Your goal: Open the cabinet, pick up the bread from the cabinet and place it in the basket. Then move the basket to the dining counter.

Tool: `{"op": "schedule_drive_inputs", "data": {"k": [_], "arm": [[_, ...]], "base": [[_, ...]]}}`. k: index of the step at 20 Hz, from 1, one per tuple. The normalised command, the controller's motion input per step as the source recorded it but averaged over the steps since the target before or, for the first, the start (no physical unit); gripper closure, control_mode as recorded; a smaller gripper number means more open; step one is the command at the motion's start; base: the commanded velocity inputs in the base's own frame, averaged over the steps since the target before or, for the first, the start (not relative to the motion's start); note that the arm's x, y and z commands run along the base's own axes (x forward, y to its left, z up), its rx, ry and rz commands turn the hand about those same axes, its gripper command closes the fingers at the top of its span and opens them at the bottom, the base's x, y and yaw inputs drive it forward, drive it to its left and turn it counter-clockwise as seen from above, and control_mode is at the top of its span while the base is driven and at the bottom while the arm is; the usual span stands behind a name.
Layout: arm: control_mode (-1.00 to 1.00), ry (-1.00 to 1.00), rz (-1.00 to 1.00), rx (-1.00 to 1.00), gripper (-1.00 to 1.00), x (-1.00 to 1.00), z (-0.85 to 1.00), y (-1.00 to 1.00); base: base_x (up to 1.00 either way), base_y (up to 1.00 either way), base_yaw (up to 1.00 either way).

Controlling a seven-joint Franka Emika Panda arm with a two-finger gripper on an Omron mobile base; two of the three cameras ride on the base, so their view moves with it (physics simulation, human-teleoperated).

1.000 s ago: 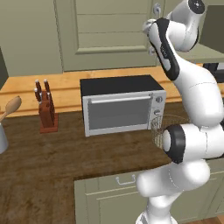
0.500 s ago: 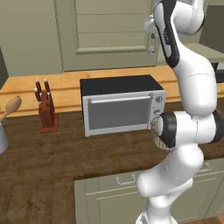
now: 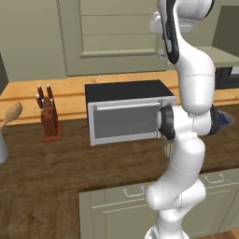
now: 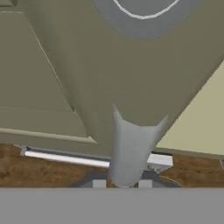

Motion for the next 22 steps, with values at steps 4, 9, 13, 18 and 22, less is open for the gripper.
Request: {"op": "schedule_drive_inputs", "data": {"k": [4,9,13,18,22], "arm": [[-1.00,-0.45,0.12,-0.04,1.00,-0.16,-0.56,0.94],[-1.00,-0.46,0.19,0.00,1.00,-0.57,-0.73,1.00],[-1.00,-0.47,0.25,0.00,1.00,-1.00,-0.88,1.00],[-1.00,-0.43,0.23,0.00,1.00,-1.00,-0.97,1.00],[-1.00,-0.41,0.19,0.00,1.00,-1.00,-0.98,1.00]], "base": [[0.00,0.00,0.00],[0.00,0.00,0.00],[0.00,0.00,0.00],[0.00,0.00,0.00],[0.00,0.00,0.00]]}}
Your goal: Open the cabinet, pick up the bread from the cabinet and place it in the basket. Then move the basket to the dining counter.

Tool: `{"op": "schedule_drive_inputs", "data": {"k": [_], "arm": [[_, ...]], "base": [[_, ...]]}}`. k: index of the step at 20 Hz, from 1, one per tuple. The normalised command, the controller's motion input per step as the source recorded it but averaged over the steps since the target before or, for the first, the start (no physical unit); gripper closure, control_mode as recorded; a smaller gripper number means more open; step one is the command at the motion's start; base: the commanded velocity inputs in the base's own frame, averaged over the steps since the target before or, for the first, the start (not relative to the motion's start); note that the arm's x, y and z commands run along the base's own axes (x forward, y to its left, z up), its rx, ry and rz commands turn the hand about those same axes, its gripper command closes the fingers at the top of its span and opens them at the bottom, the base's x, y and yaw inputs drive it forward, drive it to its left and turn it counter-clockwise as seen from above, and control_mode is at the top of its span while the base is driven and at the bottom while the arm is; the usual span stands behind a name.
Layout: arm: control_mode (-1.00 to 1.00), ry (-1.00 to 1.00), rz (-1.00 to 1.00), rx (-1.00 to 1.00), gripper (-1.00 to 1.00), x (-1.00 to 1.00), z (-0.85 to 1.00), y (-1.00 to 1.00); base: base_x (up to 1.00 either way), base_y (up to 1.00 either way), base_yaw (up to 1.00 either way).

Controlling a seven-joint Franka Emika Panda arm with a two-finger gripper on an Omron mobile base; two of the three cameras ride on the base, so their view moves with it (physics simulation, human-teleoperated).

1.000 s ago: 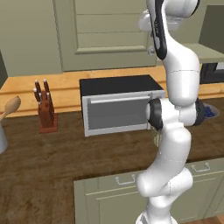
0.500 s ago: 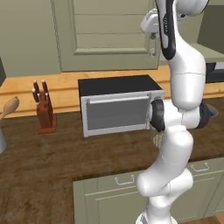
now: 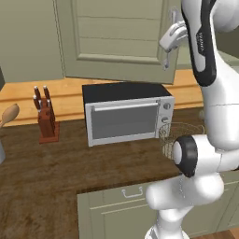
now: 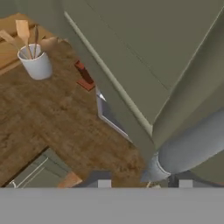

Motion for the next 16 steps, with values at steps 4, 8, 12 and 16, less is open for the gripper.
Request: {"op": "schedule_drive_inputs", "data": {"k": [4,8,12,16], "arm": [[-1.00,-0.43,0.14,0.00,1.00,-1.00,-0.89,1.00],[-1.00,-0.42,0.12,0.00,1.00,-1.00,-0.84,1.00],[-1.00,-0.36,0.12,0.00,1.00,-1.00,-0.71,1.00],[-1.00,-0.29,0.03,0.09,1.00,-1.00,-0.16,0.60]], "base": [[0.00,0.00,0.00],[0.00,0.00,0.00],[0.00,0.00,0.00],[0.00,0.00,0.00]]}}
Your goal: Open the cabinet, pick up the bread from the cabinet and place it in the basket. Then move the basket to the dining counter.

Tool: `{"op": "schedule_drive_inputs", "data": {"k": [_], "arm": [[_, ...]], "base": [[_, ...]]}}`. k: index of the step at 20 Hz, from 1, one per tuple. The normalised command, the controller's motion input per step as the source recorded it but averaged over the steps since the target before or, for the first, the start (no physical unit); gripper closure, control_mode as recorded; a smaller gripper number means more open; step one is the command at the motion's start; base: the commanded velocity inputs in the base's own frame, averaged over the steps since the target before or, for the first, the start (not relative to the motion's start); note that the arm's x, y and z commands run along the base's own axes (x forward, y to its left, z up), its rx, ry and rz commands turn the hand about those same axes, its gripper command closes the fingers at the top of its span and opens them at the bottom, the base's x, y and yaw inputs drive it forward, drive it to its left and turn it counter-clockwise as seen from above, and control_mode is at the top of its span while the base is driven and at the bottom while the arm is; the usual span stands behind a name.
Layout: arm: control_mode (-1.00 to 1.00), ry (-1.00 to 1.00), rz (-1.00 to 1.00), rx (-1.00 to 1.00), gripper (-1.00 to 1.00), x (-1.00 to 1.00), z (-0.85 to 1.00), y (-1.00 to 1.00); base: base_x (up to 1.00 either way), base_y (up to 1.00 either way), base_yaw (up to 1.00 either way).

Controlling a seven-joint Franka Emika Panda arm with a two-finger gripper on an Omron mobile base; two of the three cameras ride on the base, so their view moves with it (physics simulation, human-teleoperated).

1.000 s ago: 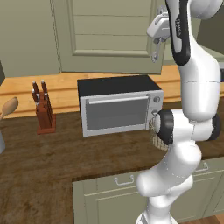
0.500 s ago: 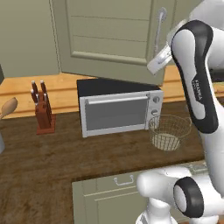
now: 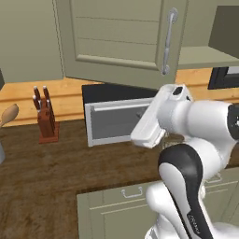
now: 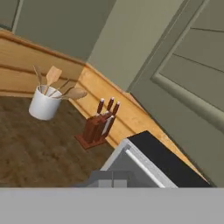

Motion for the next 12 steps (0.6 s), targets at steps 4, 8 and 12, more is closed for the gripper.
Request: {"op": "schedule_drive_inputs", "data": {"k": [4,8,12], "arm": [[-1.00,-0.22,0.00,0.24,1.00,-0.52,0.44,-0.77],[-1.00,-0.10,0.08,0.34,-1.00,-0.30,0.51,-0.88],[-1.00,0.00,0.10,0.46,-1.00,-0.07,0.27,-0.88]], "base": [[0.00,0.00,0.00],[0.00,0.00,0.00],[0.00,0.00,0.00]]}}
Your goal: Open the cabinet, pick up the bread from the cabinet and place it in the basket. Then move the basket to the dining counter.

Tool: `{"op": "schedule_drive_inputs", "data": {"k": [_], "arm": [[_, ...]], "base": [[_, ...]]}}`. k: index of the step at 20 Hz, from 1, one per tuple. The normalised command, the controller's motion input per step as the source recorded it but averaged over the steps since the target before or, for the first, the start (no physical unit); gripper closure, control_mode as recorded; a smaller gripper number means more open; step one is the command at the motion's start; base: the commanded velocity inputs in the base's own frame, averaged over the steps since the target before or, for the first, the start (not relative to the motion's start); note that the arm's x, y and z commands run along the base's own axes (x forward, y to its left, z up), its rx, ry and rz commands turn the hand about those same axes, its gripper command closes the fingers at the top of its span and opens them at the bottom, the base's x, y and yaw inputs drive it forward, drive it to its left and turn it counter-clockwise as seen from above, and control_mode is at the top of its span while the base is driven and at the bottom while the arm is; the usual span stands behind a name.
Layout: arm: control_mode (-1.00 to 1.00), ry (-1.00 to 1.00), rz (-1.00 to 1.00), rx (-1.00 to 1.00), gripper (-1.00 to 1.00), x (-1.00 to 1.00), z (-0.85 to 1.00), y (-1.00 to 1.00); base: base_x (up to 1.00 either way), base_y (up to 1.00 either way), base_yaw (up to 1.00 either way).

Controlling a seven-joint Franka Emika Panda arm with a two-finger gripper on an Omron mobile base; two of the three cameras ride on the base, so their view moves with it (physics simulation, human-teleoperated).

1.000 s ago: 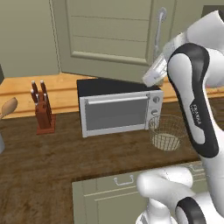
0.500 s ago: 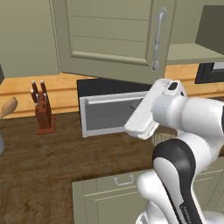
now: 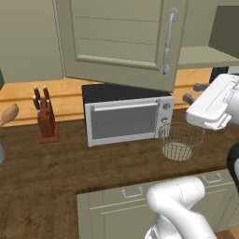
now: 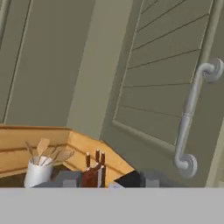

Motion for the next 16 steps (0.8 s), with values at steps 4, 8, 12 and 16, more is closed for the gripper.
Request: {"op": "schedule_drive_inputs", "data": {"k": [4,8,12,16], "arm": [[-1.00,0.00,0.10,0.51,-1.00,0.01,0.38,-1.00],[-1.00,0.10,0.07,0.56,-1.00,0.53,0.45,-0.91],[-1.00,0.31,0.05,0.57,-1.00,1.00,0.31,-0.50],[-1.00,0.40,0.06,0.54,-1.00,1.00,0.04,-0.21]], "base": [[0.00,0.00,0.00],[0.00,0.00,0.00],[0.00,0.00,0.00],[0.00,0.00,0.00]]}}
